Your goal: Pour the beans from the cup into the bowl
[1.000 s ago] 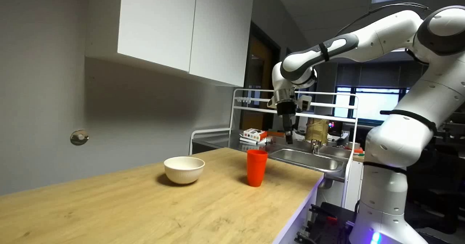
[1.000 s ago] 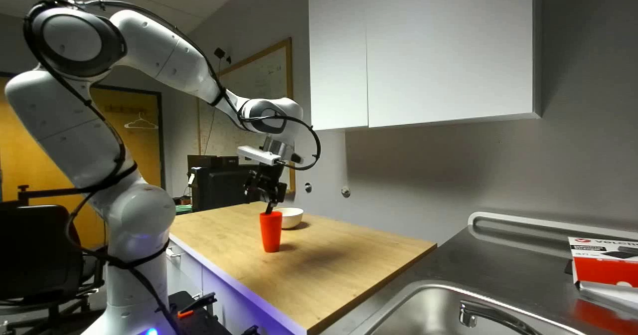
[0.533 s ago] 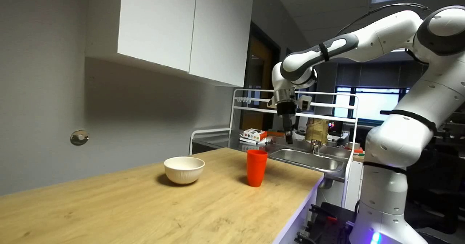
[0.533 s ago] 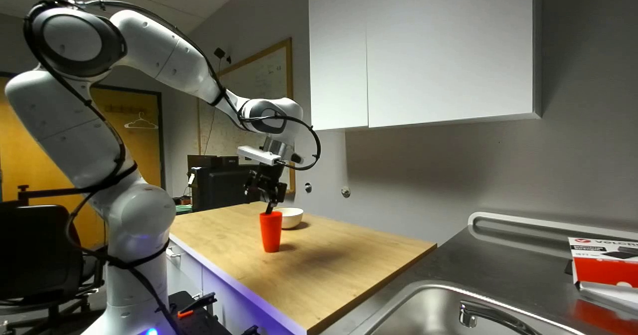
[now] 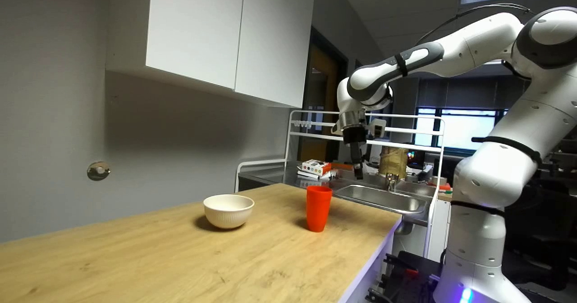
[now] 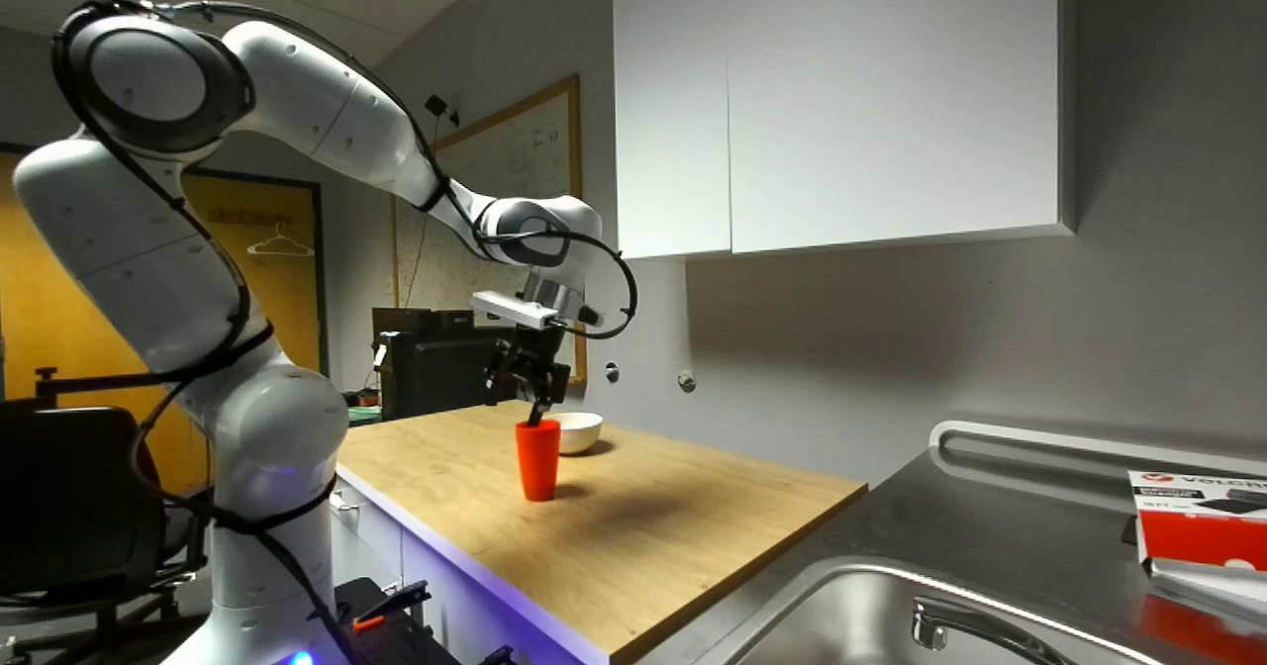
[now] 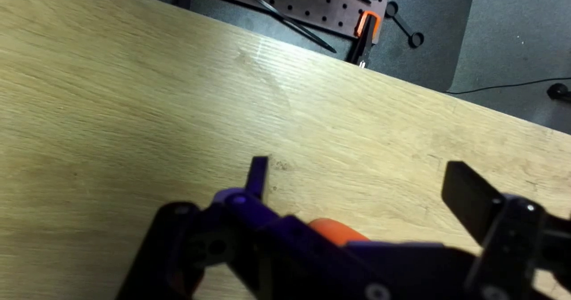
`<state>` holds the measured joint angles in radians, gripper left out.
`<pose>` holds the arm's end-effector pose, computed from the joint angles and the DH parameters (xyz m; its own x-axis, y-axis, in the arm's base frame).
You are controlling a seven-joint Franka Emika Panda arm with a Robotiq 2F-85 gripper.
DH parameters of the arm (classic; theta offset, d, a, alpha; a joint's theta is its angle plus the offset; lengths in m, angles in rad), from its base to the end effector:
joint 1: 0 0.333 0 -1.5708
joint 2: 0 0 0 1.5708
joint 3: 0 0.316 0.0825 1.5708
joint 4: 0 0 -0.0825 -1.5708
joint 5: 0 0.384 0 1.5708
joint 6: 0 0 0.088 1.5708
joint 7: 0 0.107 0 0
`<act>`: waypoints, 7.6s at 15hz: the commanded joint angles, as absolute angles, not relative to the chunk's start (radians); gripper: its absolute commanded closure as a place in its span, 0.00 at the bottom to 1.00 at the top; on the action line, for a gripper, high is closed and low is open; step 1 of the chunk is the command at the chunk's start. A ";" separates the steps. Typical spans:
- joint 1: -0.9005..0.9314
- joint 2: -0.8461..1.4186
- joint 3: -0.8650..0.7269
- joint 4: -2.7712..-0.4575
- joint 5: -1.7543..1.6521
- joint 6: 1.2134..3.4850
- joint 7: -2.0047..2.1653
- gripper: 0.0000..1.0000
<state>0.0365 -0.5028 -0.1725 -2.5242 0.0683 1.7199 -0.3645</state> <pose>0.3521 -0.0421 0.4265 0.9371 0.2608 -0.2320 0.2041 -0.9485 -0.2422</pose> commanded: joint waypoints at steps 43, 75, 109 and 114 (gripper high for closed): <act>0.005 -0.148 -0.009 -2.408 0.059 2.121 0.244 0.97; 0.517 0.639 0.129 -1.272 -0.919 1.350 0.875 0.98; 0.654 0.947 0.069 -1.127 -1.486 0.775 0.864 0.98; 0.660 0.963 0.067 -1.119 -1.548 0.732 0.861 0.98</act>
